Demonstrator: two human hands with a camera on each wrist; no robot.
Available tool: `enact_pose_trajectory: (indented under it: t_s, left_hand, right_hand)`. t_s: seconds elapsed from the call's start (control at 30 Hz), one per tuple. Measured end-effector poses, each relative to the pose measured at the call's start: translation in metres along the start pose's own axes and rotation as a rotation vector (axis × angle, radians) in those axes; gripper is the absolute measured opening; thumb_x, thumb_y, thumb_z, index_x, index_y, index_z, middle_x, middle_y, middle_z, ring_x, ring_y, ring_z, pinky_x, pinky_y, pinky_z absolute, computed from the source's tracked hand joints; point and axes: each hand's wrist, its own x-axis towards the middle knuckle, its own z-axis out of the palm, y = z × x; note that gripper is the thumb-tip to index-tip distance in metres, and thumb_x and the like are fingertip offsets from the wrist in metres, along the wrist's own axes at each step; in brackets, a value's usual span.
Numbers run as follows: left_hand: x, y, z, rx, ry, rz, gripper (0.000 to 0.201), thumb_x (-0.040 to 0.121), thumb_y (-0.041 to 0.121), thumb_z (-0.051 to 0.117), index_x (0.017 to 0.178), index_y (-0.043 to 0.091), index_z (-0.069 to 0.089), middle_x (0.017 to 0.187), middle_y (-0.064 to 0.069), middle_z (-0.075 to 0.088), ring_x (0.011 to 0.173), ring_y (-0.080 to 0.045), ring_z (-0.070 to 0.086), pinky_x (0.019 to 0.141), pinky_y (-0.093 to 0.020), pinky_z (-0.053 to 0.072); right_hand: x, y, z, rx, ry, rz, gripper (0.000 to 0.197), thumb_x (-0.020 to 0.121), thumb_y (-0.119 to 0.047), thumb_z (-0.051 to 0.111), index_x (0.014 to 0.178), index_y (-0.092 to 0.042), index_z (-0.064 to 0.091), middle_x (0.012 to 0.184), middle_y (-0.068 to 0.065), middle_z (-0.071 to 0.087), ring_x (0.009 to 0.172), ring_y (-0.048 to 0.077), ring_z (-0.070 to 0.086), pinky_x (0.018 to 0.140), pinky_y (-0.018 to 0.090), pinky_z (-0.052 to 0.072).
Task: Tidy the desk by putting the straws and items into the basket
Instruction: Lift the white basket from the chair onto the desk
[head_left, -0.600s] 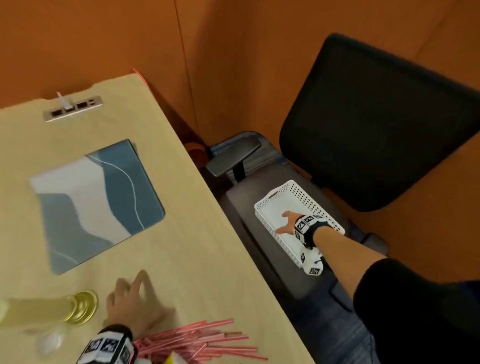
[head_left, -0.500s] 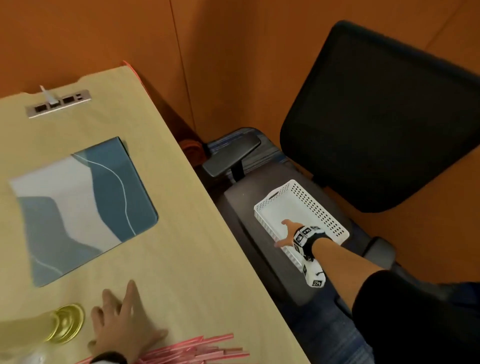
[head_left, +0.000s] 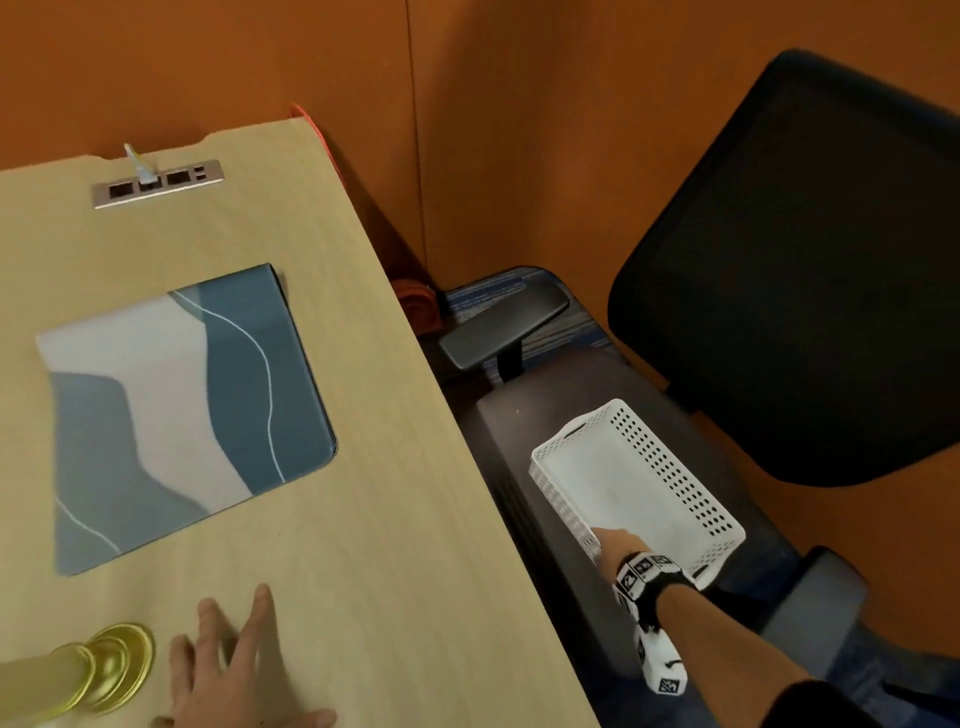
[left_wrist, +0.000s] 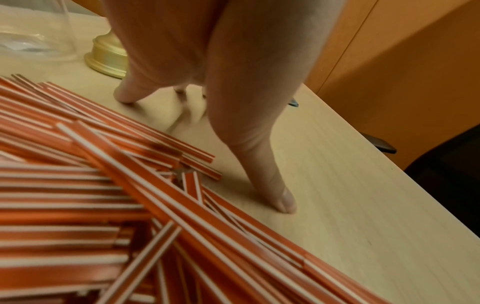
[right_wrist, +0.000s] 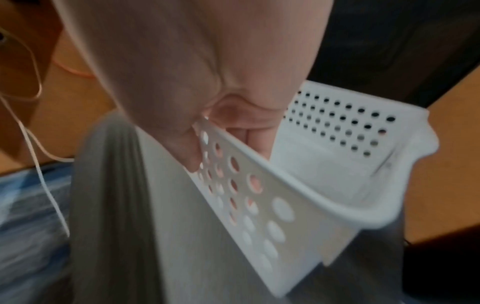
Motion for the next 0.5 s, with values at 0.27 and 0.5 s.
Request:
enact_pose_trajectory:
  t_s: [0.27, 0.5]
  left_hand:
    - [-0.013, 0.011, -0.013, -0.042, -0.027, 0.0, 0.146, 0.049, 0.067, 0.084, 0.146, 0.047, -0.024, 0.157, -0.002, -0.033, 0.148, -0.036, -0.019, 0.112, -0.069, 0.02]
    - [-0.026, 0.004, -0.014, -0.063, 0.016, 0.06, 0.138, 0.048, 0.065, 0.085, 0.149, 0.048, -0.008, 0.16, -0.001, -0.024, 0.148, -0.038, -0.014, 0.106, -0.076, 0.021]
  right_hand:
    - [-0.102, -0.019, -0.129, 0.52, 0.383, -0.085, 0.04, 0.097, -0.021, 0.058, 0.135, -0.011, 0.052, 0.132, 0.011, 0.061, 0.119, 0.029, 0.058, 0.1, 0.038, 0.044]
    - [-0.225, -0.11, -0.164, 0.531, 0.499, -0.39, 0.041, 0.101, -0.032, 0.05, 0.139, -0.02, 0.046, 0.128, 0.003, 0.061, 0.11, 0.022, 0.062, 0.088, 0.035, 0.051]
